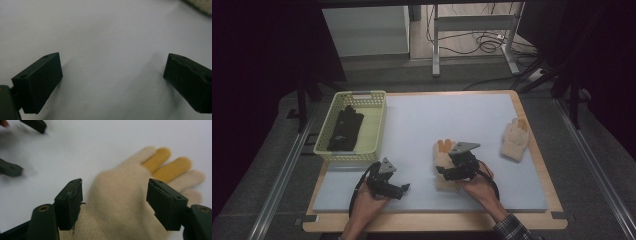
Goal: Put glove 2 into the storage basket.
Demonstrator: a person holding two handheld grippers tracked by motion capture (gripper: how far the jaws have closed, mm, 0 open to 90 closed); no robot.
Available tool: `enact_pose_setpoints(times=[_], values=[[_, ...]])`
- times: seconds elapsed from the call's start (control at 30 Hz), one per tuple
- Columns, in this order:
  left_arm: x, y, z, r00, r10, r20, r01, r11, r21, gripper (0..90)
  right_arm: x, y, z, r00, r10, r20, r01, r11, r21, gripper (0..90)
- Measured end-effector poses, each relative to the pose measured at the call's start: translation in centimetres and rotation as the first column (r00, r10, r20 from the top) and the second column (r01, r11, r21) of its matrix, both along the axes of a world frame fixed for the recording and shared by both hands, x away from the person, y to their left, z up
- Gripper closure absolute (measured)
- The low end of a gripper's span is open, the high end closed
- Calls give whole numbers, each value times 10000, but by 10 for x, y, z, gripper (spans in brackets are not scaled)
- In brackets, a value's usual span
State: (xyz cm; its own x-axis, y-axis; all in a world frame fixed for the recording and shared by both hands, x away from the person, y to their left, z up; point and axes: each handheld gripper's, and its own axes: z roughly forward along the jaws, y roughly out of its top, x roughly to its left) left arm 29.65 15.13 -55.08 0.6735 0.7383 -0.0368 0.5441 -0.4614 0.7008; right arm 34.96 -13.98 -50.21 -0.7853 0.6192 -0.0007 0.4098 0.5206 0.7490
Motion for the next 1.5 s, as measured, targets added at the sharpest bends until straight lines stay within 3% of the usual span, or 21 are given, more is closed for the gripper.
enact_pose_setpoints(times=[0.1, 0.17, 0.2, 0.23, 0.37, 0.53, 0.63, 0.77, 1.0, 1.13, 1.2, 1.3, 1.5], values=[[0, 0, 0, 10000, 1, 1, -1, 10000, 1, 22, 1, -12, 6, 9999, -106, 16, 106, 9999, 108, 363], [0, 0, 0, 10000, 15, -15, -15, 10000, -14, 22, 1, -27, 8, 9997, -253, -1, 253, 9997, 47, 495], [0, 0, 0, 10000, 13, -15, -13, 10000, -13, 23, 0, -38, 5, 9990, -441, 4, 441, 9990, -100, 608], [0, 0, 0, 10000, 14, -14, -14, 10000, -15, 23, -2, -43, 3, 9986, -528, -21, 528, 9985, -138, 649], [0, 0, 0, 10000, 12, -12, -12, 10000, -13, 22, -6, -57, -8, 9974, -659, -283, 653, 9976, -208, 703], [0, 0, 0, 10000, 15, -7, -15, 10000, -12, 23, -14, -59, -26, 9967, -620, -527, 616, 9981, -91, 703], [0, 0, 0, 10000, 13, -8, -13, 10000, -12, 23, -19, -54, -27, 9981, -325, -532, 331, 9994, 92, 691], [0, 0, 0, 10000, 13, -8, -13, 10000, -13, 23, -20, -54, -24, 9992, -247, -314, 246, 9997, -48, 644], [0, 0, 0, 10000, 16, -15, -16, 10000, -14, 23, 2, -89, -5, 9921, -1250, -94, 1251, 9921, 105, 568], [0, 0, 0, 10000, 18, -17, -18, 10000, -15, 23, 20, -119, 9, 9788, -2049, 11, 2049, 9788, 71, 554], [0, 0, 0, 10000, 17, -19, -17, 10000, -13, 23, 34, -147, 17, 9635, -2673, 164, 2674, 9636, -51, 566], [0, 0, 0, 10000, 17, -23, -17, 10000, -13, 23, 41, -161, 21, 9543, -2975, 282, 2979, 9545, -102, 576], [0, 0, 0, 10000, 18, -24, -18, 10000, -20, 23, 65, -202, 24, 9142, -4029, 430, 4040, 9146, -184, 532]])
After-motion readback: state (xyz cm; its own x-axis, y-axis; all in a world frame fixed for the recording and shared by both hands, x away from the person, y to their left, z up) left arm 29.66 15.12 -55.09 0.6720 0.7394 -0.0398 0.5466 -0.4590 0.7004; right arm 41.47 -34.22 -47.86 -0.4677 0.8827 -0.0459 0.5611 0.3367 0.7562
